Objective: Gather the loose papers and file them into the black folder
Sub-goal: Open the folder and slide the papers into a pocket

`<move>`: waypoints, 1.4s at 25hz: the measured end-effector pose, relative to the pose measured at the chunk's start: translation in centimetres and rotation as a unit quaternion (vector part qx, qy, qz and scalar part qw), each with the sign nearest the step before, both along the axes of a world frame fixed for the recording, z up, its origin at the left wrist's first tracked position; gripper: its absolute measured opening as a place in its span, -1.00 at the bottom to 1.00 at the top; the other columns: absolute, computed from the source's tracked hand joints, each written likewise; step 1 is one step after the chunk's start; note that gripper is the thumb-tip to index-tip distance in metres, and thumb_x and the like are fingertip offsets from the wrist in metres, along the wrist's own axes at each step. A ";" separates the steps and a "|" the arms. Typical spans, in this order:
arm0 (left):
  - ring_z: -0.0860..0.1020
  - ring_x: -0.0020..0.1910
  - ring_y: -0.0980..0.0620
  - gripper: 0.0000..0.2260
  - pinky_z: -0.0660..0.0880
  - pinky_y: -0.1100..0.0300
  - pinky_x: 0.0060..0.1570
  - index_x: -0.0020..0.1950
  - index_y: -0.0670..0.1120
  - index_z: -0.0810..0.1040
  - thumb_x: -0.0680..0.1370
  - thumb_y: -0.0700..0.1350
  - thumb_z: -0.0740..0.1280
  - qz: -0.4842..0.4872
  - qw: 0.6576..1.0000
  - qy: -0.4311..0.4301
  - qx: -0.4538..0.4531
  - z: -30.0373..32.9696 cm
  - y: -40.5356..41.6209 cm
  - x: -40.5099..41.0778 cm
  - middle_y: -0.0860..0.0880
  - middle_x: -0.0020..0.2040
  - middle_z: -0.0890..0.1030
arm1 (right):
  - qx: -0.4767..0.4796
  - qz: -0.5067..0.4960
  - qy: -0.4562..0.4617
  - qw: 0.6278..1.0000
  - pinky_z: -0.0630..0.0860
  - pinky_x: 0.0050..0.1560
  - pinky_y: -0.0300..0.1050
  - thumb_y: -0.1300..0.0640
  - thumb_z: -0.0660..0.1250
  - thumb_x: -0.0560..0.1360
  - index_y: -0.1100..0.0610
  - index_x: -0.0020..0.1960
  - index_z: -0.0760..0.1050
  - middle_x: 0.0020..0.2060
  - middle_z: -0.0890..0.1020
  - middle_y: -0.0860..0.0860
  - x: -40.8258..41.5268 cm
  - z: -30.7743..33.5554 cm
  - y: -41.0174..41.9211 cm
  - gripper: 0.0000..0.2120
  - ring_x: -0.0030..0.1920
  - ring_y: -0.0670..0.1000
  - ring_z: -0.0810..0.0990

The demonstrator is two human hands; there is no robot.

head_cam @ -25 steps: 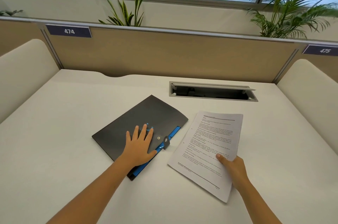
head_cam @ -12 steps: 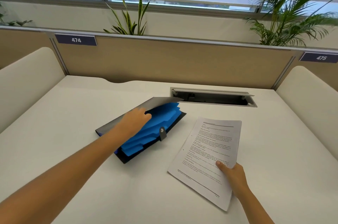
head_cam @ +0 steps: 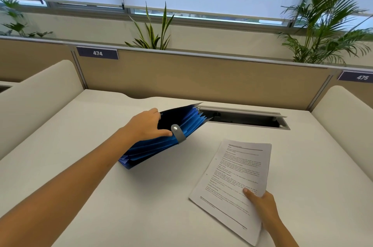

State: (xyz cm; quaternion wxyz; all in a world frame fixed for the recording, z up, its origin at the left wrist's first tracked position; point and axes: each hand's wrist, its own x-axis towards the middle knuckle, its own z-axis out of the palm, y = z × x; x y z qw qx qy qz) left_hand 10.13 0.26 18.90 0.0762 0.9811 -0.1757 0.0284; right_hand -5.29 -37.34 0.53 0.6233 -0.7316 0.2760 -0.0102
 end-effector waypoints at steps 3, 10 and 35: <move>0.52 -0.12 -0.08 -0.55 0.50 0.05 -0.19 0.07 -0.17 0.47 0.45 0.20 0.31 -0.017 0.997 -0.031 0.070 -0.2 -0.4 -0.5 -0.07 0.02 0.50 | 0.011 0.006 0.005 1.000 0.63 -0.05 0.24 0.05 0.51 0.36 0.14 0.08 0.58 -0.08 0.72 0.13 0.0 0.1 -0.1 -0.66 -0.13 0.21 0.70; 0.52 -0.45 -0.14 -0.91 0.34 0.17 -0.51 -0.23 -0.20 0.53 0.48 -0.25 0.33 -0.030 0.986 -0.137 0.095 -1.5 -0.6 0.3 -0.11 -0.26 0.54 | 0.038 -0.006 0.000 0.999 0.58 0.04 0.30 0.11 0.41 0.46 0.17 0.22 0.49 0.04 0.68 0.16 0.0 1.6 0.4 -0.64 -0.04 0.23 0.67; 0.55 -0.02 -0.16 -0.71 0.48 0.03 -0.16 0.22 -0.09 0.50 0.54 -0.26 0.15 -0.047 0.995 -0.088 0.008 -0.7 -2.3 0.3 -0.11 0.10 0.62 | 0.104 0.176 0.087 0.975 0.64 -0.31 -0.10 0.33 0.18 0.48 0.35 0.05 0.52 -0.13 0.66 0.24 5.2 25.6 5.6 -0.79 -0.32 0.12 0.67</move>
